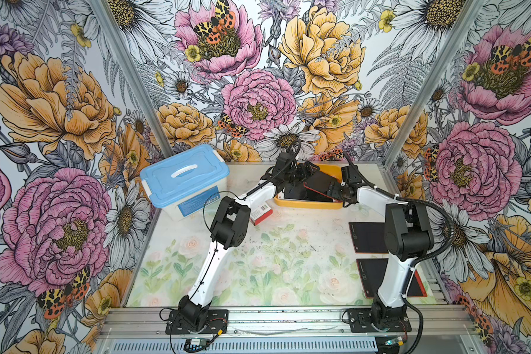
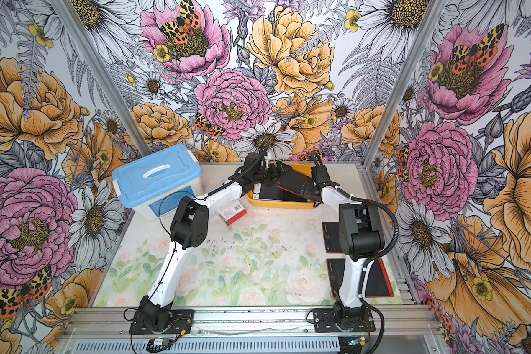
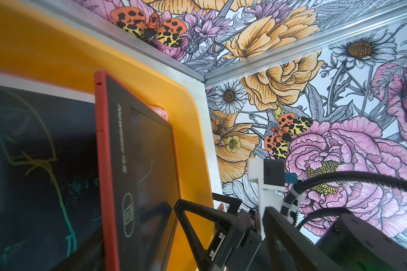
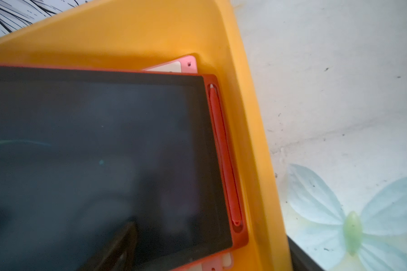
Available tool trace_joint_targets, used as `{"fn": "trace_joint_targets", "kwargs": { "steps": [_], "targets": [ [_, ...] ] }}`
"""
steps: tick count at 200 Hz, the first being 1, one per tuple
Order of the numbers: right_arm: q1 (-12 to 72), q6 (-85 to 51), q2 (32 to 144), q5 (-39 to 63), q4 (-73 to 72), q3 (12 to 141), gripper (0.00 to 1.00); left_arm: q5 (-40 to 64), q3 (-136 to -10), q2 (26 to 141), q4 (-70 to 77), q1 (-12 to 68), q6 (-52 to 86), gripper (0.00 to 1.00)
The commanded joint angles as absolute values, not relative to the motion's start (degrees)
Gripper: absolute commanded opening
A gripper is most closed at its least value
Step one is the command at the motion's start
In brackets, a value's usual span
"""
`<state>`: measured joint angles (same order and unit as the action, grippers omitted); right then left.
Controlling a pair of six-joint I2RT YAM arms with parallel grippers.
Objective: Take out the writing tablet from the storage box
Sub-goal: Pick up the writing tablet from the storage box.
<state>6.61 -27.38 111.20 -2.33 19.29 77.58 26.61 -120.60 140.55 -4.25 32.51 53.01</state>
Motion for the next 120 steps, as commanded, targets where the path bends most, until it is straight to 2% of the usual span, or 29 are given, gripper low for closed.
{"fn": "trace_joint_targets", "kwargs": {
  "steps": [1,30,107,120],
  "targets": [
    [6.51,-26.72,107.67,-2.57,17.18,77.92,0.87,24.32,-122.51,136.83,-12.67,33.37,46.41,0.89],
    [6.28,-26.8,107.15,-2.86,17.16,77.39,0.87,24.26,-122.7,136.07,-15.34,33.84,43.99,0.83],
    [5.52,-26.54,105.49,-3.43,17.21,75.99,0.87,23.18,-122.18,136.13,-17.05,33.68,44.69,0.47],
    [5.45,-26.55,105.11,-3.56,17.22,75.67,0.87,23.19,-122.13,136.14,-17.05,33.59,44.99,0.43]
  ]
}}
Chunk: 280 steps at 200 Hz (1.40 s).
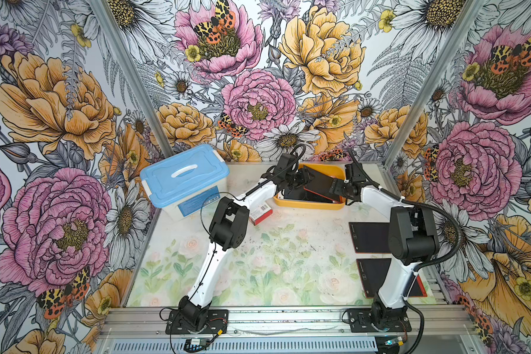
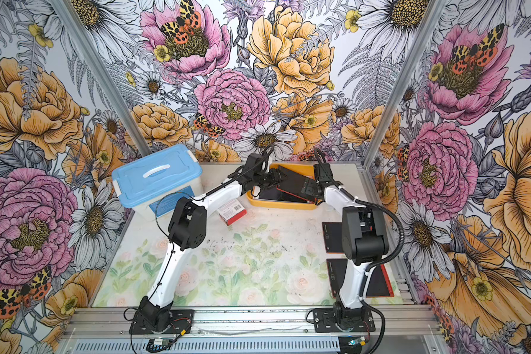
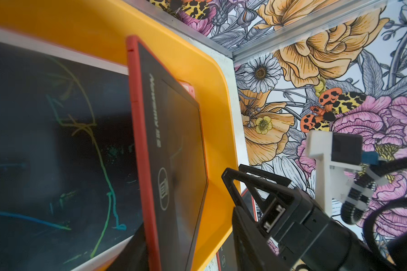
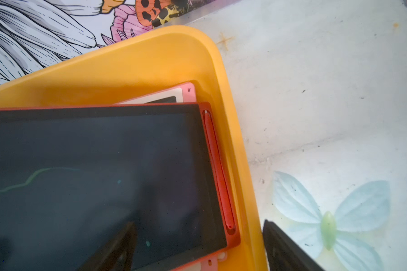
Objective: Take out the writing tablet from the storage box
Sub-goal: Pick up the writing tablet from the storage box.
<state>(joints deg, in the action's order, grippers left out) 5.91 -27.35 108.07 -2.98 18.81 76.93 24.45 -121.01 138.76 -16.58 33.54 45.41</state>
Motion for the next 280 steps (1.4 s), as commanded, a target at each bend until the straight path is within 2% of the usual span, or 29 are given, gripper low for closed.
{"fn": "trace_joint_targets", "kwargs": {
  "steps": [1,33,65,136,197,280],
  "targets": [
    [5.45,-26.55,105.07,-3.58,17.18,75.63,0.87,23.2,-122.1,136.14,-17.05,33.58,45.04,0.43],
    [5.36,-26.69,104.59,-3.78,17.23,75.15,0.87,23.4,-122.03,136.13,-17.04,33.49,45.67,0.29],
    [5.36,-26.72,104.09,-3.71,17.22,74.89,0.87,23.13,-121.47,135.79,-16.96,33.4,46.49,0.22],
    [5.34,-26.55,101.19,-4.2,17.23,74.1,0.88,23.71,-120.18,134.33,-15.07,33.16,49.22,0.0],
    [5.27,-25.62,93.9,-5.61,17.26,71.78,0.88,23.49,-110.32,126.67,-6.81,32.35,51.99,0.0],
    [7.25,-25.84,80.18,-8.07,17.35,63.86,0.89,20.91,-87.39,107.86,0.88,33.76,51.77,0.0]
  ]
}}
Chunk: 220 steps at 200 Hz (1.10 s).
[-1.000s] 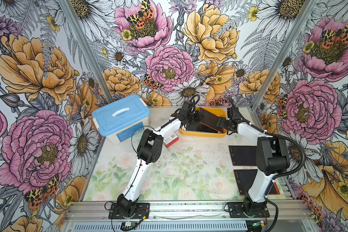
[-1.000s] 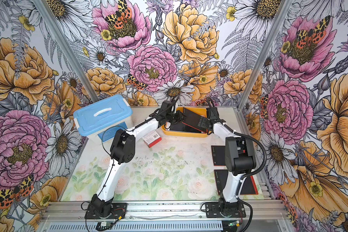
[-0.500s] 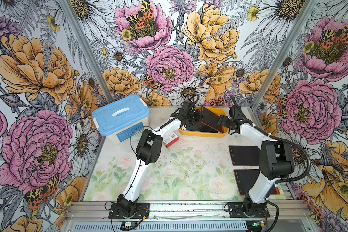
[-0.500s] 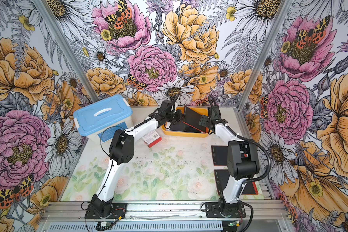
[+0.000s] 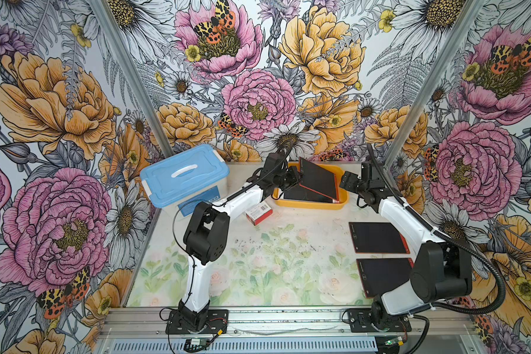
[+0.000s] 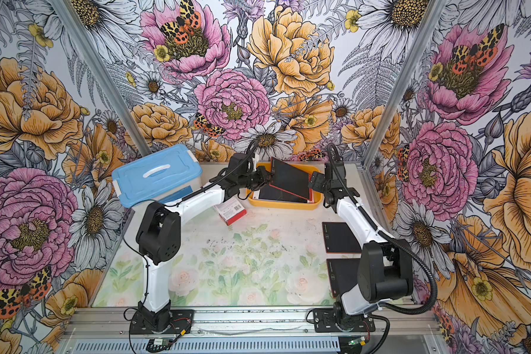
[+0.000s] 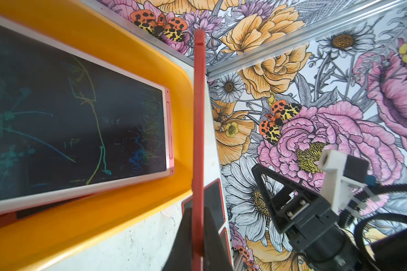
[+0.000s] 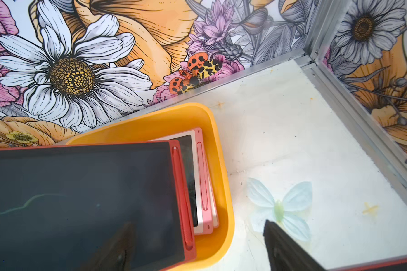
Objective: Take out the writing tablet from the storage box
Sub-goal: Pick up the writing tablet from the storage box, then place the writing tablet at the center of the board.
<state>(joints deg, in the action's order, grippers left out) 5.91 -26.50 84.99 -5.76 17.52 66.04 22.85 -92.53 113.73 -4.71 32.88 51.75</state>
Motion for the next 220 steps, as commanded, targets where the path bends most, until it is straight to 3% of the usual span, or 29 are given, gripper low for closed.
{"fn": "trace_joint_targets", "kwargs": {
  "steps": [1,49,109,220],
  "targets": [
    [7.27,-25.84,79.99,-8.08,17.38,63.75,0.89,20.83,-87.07,107.59,1.06,33.8,51.81,0.0],
    [11.25,-26.53,71.6,-10.17,17.9,59.23,0.89,16.06,-72.18,94.14,4.74,37.91,51.95,0.0],
    [15.94,-28.78,63.08,-12.63,18.7,52.23,0.89,9.17,-60.55,85.22,5.44,45.96,53.62,0.0],
    [18.28,-29.69,59.21,-12.94,18.97,46.25,0.9,-0.39,-42.3,81.62,16.48,57.97,68.46,0.0]
  ]
}}
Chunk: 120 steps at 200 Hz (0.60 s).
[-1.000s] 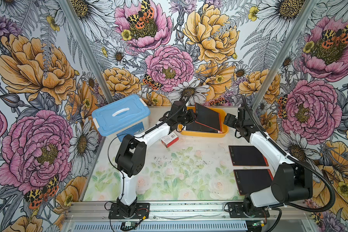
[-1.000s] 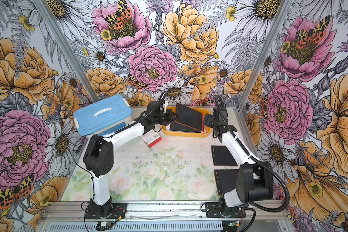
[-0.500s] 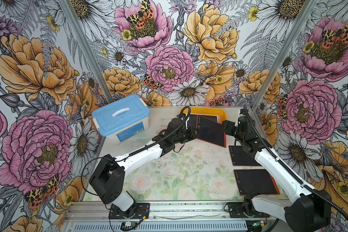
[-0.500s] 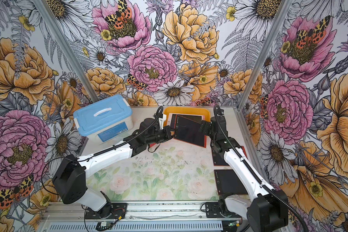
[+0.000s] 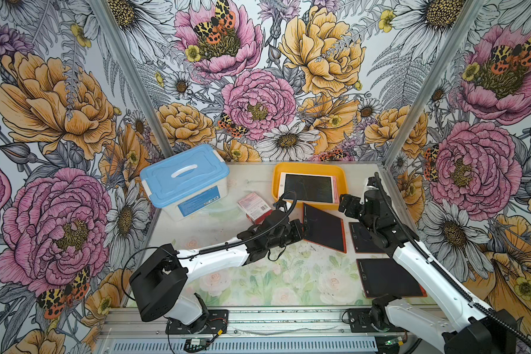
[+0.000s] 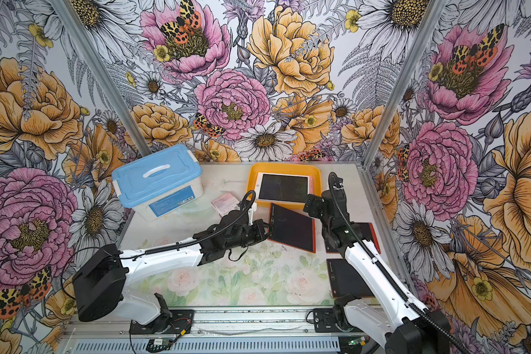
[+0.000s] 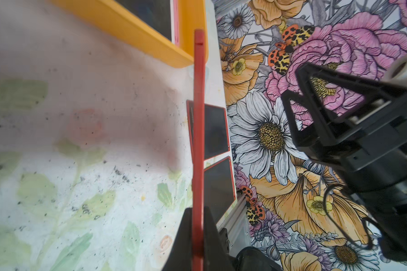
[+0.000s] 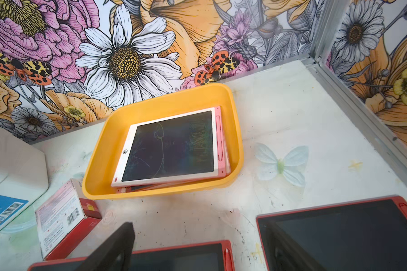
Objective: Take out the writing tablet from the storage box
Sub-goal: Place the writing tablet at the center of the board.
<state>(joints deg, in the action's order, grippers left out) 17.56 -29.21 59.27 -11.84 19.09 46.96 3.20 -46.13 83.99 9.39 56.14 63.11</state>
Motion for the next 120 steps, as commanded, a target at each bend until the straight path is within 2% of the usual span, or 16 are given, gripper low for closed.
{"fn": "trace_joint_targets", "kwargs": {
  "steps": [1,55,120],
  "targets": [
    [18.28,-29.65,59.27,-13.02,18.93,46.29,0.9,-0.41,-42.16,81.59,16.59,58.03,68.55,0.0],
    [18.93,-29.92,63.84,-12.06,17.79,48.43,0.9,-3.82,-37.86,80.25,18.06,63.75,72.14,0.0],
    [19.38,-29.87,63.49,-11.39,17.2,48.26,0.9,-6.82,-33.49,80.94,18.41,69.58,79.23,0.0]
  ]
}}
